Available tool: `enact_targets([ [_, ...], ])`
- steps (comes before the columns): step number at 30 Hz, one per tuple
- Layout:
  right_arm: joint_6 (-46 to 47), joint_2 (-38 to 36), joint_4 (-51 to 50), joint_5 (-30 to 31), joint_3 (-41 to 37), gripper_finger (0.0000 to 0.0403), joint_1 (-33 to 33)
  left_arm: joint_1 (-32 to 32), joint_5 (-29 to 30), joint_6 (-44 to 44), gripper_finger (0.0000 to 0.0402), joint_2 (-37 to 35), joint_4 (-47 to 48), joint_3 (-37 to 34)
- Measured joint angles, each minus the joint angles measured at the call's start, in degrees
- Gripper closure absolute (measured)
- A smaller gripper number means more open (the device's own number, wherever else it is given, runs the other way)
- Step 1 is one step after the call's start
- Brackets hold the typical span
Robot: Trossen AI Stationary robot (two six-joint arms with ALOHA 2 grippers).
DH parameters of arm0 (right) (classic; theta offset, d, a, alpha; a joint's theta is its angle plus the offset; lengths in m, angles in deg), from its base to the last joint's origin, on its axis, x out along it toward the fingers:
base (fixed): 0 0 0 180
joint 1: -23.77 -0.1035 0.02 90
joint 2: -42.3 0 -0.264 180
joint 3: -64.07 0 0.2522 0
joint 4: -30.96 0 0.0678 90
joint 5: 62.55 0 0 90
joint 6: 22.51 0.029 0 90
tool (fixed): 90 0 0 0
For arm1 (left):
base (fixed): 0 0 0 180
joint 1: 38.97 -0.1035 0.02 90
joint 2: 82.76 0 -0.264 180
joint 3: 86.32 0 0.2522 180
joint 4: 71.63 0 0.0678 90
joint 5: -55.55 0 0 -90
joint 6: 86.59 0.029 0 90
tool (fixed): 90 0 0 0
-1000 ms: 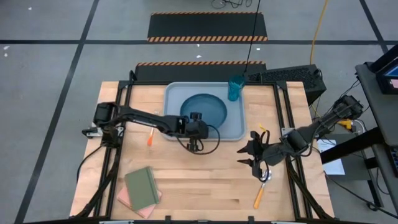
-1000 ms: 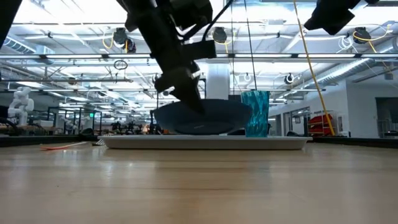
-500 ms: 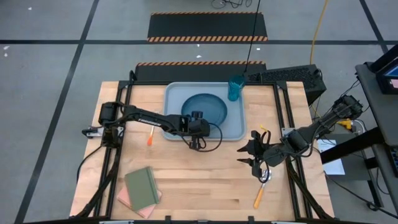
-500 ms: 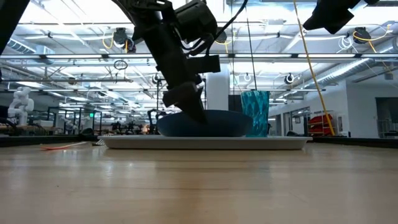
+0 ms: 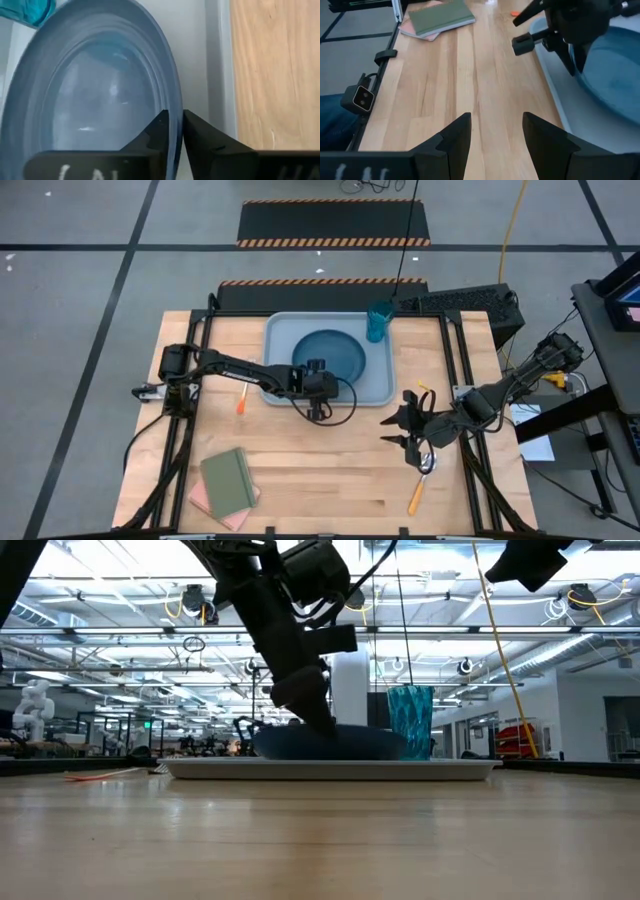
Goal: Pick and place plate/cup/fork/spoon on tray
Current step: Put the blue plate to the center of the blue tray
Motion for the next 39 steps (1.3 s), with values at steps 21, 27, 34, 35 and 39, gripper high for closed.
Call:
enact_targets([
  [21, -2.1, 0.0, 1.7, 0.0, 0.0, 0.0232, -0.1, 0.3, 10.9, -10.8, 0.0284, -9.5, 13.3, 0.0],
  [27, 0.1, 0.0, 1.4, 0.0, 0.0, 0.0232, -1.6, -2.0, 12.8, -17.6, 0.0284, -11.7, 20.9, -2.6],
  [34, 0.7, 0.0, 2.0, 0.1, 0.0, 0.0232, -2.7, -7.1, 15.2, -17.0, 0.0284, -11.2, 15.0, -11.1],
  [35, 0.5, 0.0, 1.9, 0.1, 0.0, 0.0232, -2.7, -7.9, 15.2, -16.6, 0.0284, -11.2, 13.9, -12.3],
  [39, -0.6, 0.0, 1.9, 0.1, 0.0, 0.0232, -2.7, -10.1, 14.8, -13.7, 0.0284, -11.2, 6.1, -16.6],
])
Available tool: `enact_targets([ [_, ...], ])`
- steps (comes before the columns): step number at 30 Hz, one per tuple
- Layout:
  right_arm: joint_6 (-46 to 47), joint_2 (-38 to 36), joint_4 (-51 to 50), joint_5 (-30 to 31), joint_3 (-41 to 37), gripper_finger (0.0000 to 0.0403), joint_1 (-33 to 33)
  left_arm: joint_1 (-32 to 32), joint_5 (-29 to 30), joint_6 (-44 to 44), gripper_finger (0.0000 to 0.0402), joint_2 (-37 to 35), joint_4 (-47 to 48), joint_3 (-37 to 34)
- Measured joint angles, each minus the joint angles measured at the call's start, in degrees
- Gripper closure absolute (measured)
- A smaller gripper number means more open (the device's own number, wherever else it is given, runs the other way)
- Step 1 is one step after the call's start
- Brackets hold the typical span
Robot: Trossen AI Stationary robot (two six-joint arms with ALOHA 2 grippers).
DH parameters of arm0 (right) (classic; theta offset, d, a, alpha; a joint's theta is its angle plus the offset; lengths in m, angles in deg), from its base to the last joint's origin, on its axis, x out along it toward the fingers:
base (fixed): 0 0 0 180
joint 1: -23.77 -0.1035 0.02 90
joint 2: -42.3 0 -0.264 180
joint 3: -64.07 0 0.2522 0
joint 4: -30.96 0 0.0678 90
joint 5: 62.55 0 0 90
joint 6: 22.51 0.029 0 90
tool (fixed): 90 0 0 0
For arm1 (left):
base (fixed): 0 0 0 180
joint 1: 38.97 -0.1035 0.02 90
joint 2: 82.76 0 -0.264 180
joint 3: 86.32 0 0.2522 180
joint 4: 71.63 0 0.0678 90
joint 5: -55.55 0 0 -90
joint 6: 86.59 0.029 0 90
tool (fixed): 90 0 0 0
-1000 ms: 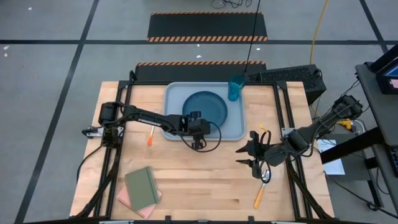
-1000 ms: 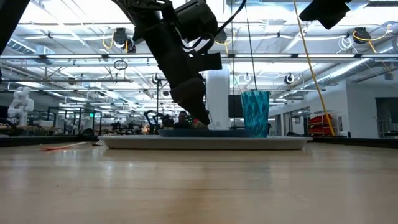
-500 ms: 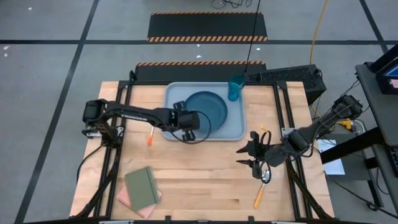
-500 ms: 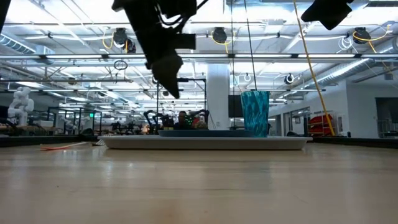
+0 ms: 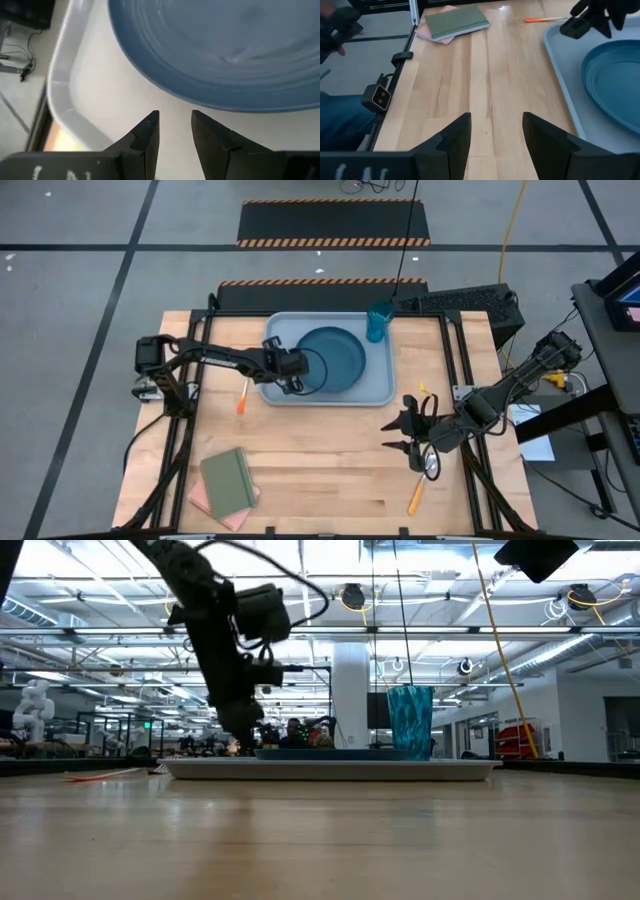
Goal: Pick and place plate/cup/fork/spoon on tray
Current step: Put the blue plate to the center of the blue tray, then put the orange fork to the left of the blue plate on the blue tray
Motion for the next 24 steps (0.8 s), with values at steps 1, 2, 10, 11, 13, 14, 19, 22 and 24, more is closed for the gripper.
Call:
enact_targets([
  [1, -0.3, 0.0, 0.0, 0.0, 0.0, 0.0232, 0.0, -0.5, -0.8, 0.8, 0.0284, 0.0, -2.1, -1.1],
  [2, -0.6, 0.0, 0.0, 0.1, 0.0, 0.0232, 0.0, -0.8, -1.6, 1.8, 0.0284, 0.0, -4.7, -2.1],
  [10, -0.9, 0.0, -0.1, 1.5, 0.0, 0.0232, 0.0, -1.0, -4.5, 5.3, 0.0284, 0.0, -12.4, -4.5],
  [11, -0.9, 0.0, 0.0, 1.5, 0.0, 0.0232, 0.0, -0.9, -4.5, 5.4, 0.0284, 0.0, -12.3, -4.4],
  [13, -0.9, 0.0, -0.1, 1.5, 0.0, 0.0232, 0.0, -0.6, -4.5, 5.4, 0.0284, 0.0, -12.2, -4.2],
  [14, -0.9, 0.0, -0.1, 1.5, 0.0, 0.0232, 0.0, -0.3, -4.5, 5.4, 0.0284, 0.0, -12.2, -4.2],
  [19, -1.1, 0.0, -0.1, 1.5, 0.0, 0.0232, 0.0, 0.8, -4.7, 4.0, 0.0284, -2.1, -6.4, -3.4],
  [22, -1.1, 0.0, -0.1, 1.5, 0.0, 0.0232, 0.0, 1.2, -4.7, -0.3, 0.0284, -5.1, 0.2, -1.8],
  [24, -1.0, 0.0, -0.2, 1.5, 0.0, 0.0232, 0.0, 1.7, -5.8, -4.4, 0.0284, -7.3, 3.2, -1.0],
])
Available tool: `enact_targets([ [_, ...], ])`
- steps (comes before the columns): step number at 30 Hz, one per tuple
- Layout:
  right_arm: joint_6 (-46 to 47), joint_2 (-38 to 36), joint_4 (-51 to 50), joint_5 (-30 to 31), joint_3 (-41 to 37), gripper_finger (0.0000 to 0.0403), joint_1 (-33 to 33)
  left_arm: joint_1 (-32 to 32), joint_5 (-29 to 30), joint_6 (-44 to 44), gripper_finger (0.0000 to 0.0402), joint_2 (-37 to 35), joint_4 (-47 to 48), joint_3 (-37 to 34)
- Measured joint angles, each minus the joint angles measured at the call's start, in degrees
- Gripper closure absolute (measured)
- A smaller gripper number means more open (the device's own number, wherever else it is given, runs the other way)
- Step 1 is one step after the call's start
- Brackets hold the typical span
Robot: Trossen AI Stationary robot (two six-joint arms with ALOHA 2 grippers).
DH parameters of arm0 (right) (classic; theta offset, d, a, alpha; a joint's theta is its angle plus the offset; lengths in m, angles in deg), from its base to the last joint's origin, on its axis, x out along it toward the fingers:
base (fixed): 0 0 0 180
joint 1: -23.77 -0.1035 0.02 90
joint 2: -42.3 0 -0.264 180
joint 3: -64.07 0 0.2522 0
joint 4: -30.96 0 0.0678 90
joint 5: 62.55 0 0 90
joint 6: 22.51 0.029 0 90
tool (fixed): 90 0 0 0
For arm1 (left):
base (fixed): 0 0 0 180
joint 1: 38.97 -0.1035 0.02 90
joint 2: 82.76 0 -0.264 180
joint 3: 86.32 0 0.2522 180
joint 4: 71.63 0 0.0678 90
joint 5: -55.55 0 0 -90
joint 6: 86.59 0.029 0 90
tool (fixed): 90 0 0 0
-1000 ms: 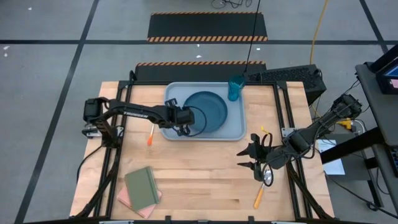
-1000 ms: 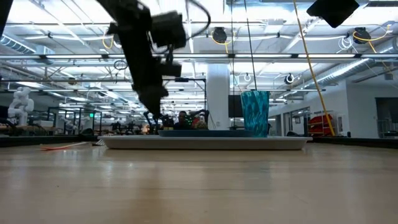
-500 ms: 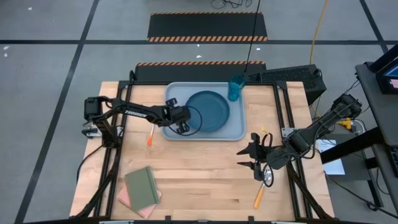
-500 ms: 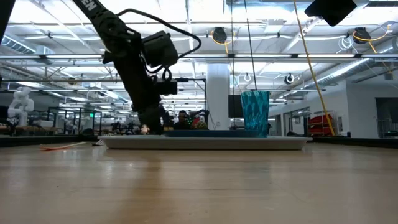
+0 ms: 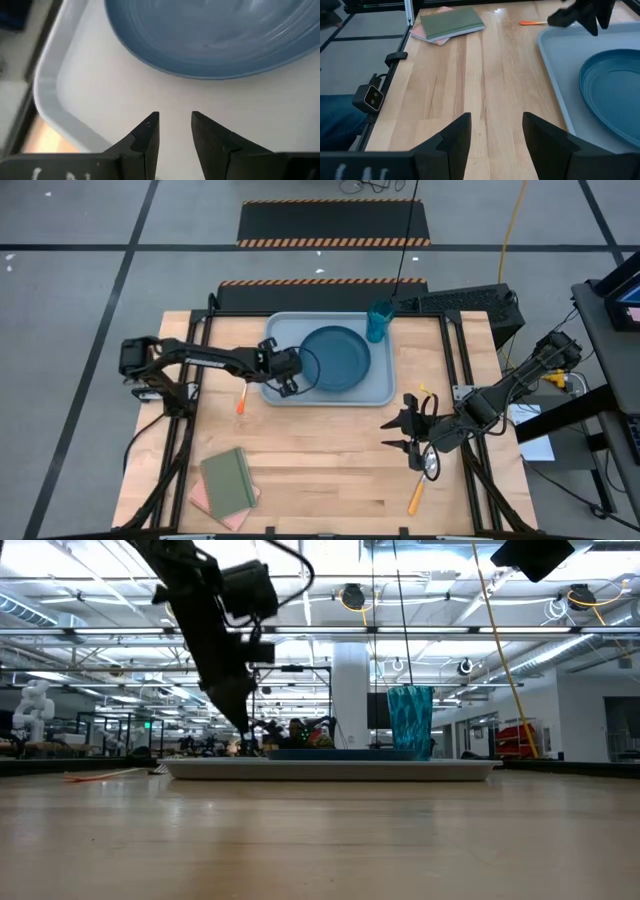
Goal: Pick and place plate/cup/fork/spoon on tray
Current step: Put the orange fork to the left of the blue plate on the blue tray
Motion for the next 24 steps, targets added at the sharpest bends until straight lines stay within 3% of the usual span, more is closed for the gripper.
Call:
enact_targets([
  [6, -0.4, 0.0, 0.0, 0.0, 0.0, 0.0232, 0.0, 3.1, -8.5, -7.8, 0.0284, -6.7, 4.4, 0.1],
  [15, -4.2, 0.0, 1.7, 0.0, 0.0, 0.0232, 0.9, 6.6, -7.0, -25.9, 0.0284, -8.9, 16.8, 0.0],
  [24, -10.0, 0.0, 9.9, -0.2, 0.0, 0.0232, 2.0, 10.4, -6.5, -34.8, 0.0284, -8.5, 18.8, -3.6],
])
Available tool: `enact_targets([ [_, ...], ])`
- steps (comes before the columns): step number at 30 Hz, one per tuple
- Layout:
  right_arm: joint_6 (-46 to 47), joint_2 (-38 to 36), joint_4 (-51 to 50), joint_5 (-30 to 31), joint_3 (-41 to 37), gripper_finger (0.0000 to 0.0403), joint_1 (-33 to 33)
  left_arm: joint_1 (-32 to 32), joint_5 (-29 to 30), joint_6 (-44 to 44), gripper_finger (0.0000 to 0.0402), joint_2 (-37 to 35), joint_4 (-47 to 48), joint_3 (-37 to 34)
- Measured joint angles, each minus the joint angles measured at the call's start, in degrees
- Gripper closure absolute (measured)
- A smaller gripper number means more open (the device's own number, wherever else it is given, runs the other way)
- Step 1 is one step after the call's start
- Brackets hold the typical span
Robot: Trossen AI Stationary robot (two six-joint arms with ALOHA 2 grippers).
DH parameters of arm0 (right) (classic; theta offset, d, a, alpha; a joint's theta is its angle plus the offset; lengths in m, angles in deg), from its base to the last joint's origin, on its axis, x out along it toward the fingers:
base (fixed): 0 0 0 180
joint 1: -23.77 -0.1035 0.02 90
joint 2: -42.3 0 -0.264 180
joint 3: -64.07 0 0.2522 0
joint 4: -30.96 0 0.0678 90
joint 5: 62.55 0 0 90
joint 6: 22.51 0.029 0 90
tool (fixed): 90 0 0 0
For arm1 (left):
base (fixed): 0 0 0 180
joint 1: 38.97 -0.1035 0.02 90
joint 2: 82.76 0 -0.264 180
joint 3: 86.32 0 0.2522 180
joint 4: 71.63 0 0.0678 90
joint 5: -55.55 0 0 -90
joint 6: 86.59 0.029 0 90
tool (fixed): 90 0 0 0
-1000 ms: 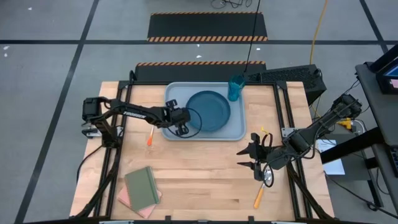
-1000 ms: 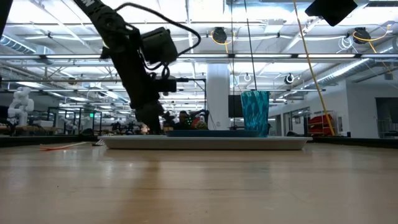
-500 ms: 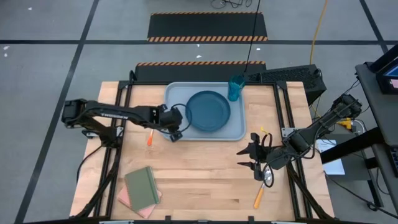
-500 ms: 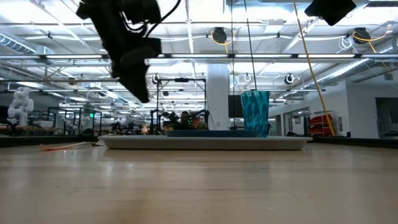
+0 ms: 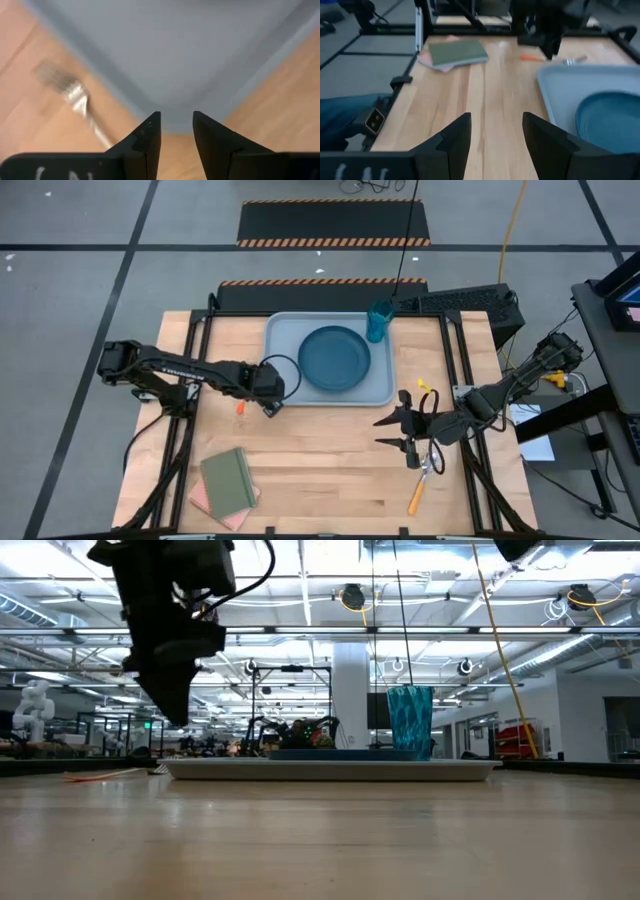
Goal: Pick and place plate/cup/fork/spoon on tray
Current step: Put the orange fork to the left of the blue plate on the blue tray
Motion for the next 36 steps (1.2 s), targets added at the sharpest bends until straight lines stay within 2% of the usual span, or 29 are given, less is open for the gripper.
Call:
enact_targets([
  [3, -4.2, 0.0, 3.3, 0.0, 0.0, 0.0232, 0.0, 0.5, 2.2, -5.6, 0.0284, 0.0, 2.9, -0.3],
  [6, -8.5, 0.0, 6.2, 0.1, 0.0, 0.0232, 0.0, 0.5, 1.9, -11.1, 0.0283, 0.0, 5.1, -2.2],
  [12, -15.4, 0.0, 11.4, 0.2, 0.0, 0.0232, 0.0, 0.3, 1.1, -16.0, 0.0283, 0.0, 4.9, -8.0],
  [17, -17.3, 0.0, 14.5, 0.2, 0.0, 0.0232, 0.0, -1.4, 1.2, -16.5, 0.0283, 0.0, 3.8, -11.3],
  [23, -18.8, 0.0, 15.0, 0.2, 0.0, 0.0232, 0.0, -5.8, 1.0, -13.5, 0.0283, 0.0, -5.1, -15.8],
  [30, -18.2, 0.0, 14.6, 0.3, 0.0, 0.0232, 0.4, -9.0, -0.5, -12.0, 0.0283, -0.2, -7.7, -16.7],
  [36, -16.8, 0.1, 14.5, 0.2, 0.0, 0.0232, 0.4, -9.8, 3.2, -12.0, 0.0284, -0.1, -10.3, -17.0],
])
